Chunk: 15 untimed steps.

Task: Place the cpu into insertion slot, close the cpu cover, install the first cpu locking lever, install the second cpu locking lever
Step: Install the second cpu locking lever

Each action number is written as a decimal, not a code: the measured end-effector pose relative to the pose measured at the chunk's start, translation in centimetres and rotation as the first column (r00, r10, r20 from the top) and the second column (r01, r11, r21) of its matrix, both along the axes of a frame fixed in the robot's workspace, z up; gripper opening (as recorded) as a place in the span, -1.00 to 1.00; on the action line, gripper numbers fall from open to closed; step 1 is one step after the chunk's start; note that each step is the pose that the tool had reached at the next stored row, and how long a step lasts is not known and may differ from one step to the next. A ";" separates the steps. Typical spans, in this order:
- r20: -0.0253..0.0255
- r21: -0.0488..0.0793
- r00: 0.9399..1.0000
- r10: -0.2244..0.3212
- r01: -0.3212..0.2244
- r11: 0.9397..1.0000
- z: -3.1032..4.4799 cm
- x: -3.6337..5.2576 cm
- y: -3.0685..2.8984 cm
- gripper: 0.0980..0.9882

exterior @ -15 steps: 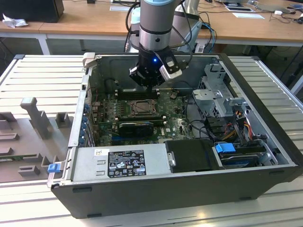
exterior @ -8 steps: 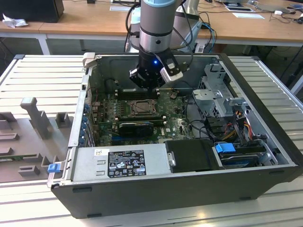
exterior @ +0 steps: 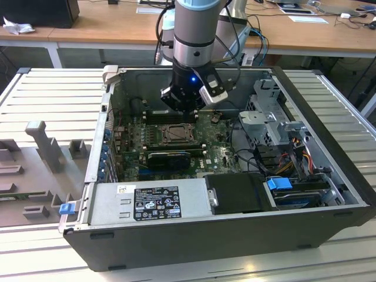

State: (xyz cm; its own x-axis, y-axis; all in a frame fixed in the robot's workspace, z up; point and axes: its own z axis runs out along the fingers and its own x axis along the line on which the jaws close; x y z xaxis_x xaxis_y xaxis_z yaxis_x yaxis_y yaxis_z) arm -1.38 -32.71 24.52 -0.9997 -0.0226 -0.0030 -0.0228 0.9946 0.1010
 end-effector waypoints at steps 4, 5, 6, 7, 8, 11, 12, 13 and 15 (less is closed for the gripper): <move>0.000 0.000 1.000 0.000 0.000 1.000 0.00 0.00 -0.13 -0.98; 0.000 0.000 1.000 0.000 0.000 1.000 0.00 0.00 -0.17 -0.98; 0.000 0.000 1.000 0.000 0.000 1.000 0.00 0.00 -0.22 -0.98; 0.000 0.000 1.000 0.000 0.000 1.000 0.00 0.00 -0.28 -0.98; 0.000 0.000 1.000 0.000 0.000 1.000 0.00 0.00 -0.32 -0.98; 0.000 0.000 1.000 0.000 0.000 1.000 0.00 0.00 -0.43 -0.98; 0.000 0.000 1.000 0.000 0.000 1.000 0.00 0.00 -0.49 -0.98; 0.000 0.000 1.000 0.000 0.000 1.000 0.00 0.01 -0.53 -0.98; 0.000 0.000 1.000 0.000 0.000 1.000 0.00 0.00 -0.68 -0.98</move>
